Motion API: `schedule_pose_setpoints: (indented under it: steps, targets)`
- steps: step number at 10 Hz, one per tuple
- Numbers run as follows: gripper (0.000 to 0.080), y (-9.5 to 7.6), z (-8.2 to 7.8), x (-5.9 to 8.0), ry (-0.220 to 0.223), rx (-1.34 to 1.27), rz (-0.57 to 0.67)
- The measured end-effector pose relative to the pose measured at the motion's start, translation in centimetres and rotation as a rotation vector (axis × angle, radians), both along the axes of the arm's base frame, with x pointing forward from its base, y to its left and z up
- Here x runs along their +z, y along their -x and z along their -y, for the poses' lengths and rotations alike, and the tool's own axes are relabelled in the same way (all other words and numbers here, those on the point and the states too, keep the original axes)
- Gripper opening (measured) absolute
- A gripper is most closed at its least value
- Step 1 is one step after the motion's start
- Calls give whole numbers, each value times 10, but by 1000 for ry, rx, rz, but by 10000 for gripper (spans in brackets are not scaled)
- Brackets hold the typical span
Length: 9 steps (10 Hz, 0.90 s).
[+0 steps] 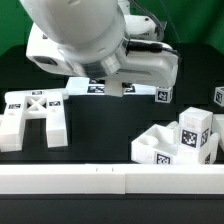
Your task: Assemble chair
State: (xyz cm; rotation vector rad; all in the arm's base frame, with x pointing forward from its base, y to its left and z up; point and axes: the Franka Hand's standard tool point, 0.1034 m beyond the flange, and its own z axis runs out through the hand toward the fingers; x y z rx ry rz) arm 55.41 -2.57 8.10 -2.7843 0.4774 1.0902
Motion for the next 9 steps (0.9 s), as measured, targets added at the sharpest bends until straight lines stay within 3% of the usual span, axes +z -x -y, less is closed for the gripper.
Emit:
schedule_pose_setpoints:
  steps: [2,4,6,7,9]
  targets:
    - [291,-22,-7,23,24,3,138]
    - [291,-41,-9,23,58,2,284]
    - [291,-37,-12,24,84,-7,394]
    - [291,-49,-11,24,113,-10,507]
    - [290,-60,-13,34,141,11,672]
